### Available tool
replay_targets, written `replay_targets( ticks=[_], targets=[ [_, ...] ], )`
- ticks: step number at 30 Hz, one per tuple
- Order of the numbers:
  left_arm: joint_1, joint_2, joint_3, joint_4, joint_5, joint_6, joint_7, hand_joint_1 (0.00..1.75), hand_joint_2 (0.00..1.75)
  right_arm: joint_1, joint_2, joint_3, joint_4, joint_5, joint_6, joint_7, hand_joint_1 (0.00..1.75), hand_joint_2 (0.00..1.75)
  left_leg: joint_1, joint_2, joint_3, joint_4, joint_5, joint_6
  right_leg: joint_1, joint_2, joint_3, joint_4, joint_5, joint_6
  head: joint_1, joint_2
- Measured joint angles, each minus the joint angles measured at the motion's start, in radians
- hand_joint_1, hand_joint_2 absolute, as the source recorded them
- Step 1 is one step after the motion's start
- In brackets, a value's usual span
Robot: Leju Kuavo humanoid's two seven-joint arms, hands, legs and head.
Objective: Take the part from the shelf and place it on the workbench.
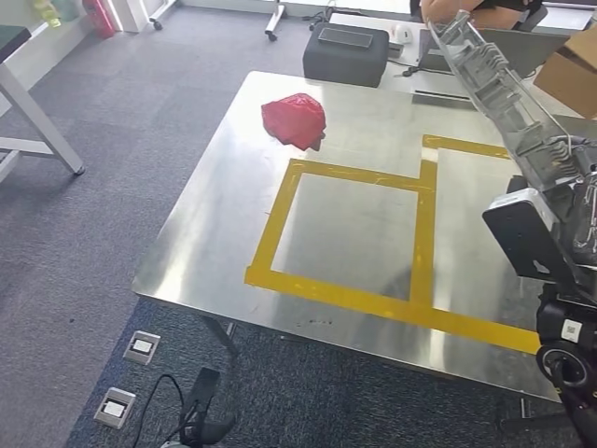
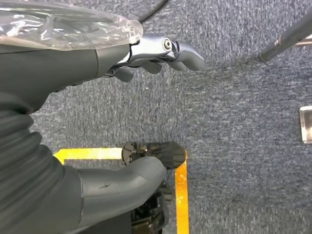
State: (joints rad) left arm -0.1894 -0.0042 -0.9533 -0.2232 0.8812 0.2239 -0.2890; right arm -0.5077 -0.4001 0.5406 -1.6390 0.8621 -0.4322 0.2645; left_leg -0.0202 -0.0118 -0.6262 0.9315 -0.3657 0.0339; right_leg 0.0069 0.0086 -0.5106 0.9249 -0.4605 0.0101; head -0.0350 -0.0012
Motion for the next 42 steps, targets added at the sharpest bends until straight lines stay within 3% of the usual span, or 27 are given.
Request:
replay_targets(
  ticks=[13, 29, 42],
  targets=[
    [0.004, -0.050, 0.001, 0.000, 0.028, 0.004, -0.042, 0.00, 1.75, -0.055, -0.051, -0.031, 0.155, 0.028, 0.105, 0.016, 1.75, 1.75, 0.001, 0.000, 0.001, 0.000, 0.004, 0.004, 0.000, 0.000, 0.001, 0.000, 0.003, 0.005, 0.000, 0.000],
    [0.004, -0.083, 0.002, 0.000, 0.037, 0.006, -0.074, 0.00, 1.75, -0.256, -0.060, 0.032, 0.575, 0.086, 0.127, 0.065, 1.75, 1.75, 0.001, 0.000, 0.001, -0.001, 0.004, 0.004, 0.000, -0.001, 0.001, 0.000, 0.003, 0.004, 0.000, 0.000],
    [0.005, -0.088, 0.002, 0.000, 0.034, 0.009, -0.074, 0.00, 1.75, -0.288, -0.065, 0.068, 0.815, 0.078, 0.124, 0.090, 1.75, 1.75, 0.001, -0.002, 0.001, -0.001, 0.004, 0.005, 0.000, -0.002, 0.001, 0.000, 0.003, 0.005, 0.000, 0.000]
  ],
)
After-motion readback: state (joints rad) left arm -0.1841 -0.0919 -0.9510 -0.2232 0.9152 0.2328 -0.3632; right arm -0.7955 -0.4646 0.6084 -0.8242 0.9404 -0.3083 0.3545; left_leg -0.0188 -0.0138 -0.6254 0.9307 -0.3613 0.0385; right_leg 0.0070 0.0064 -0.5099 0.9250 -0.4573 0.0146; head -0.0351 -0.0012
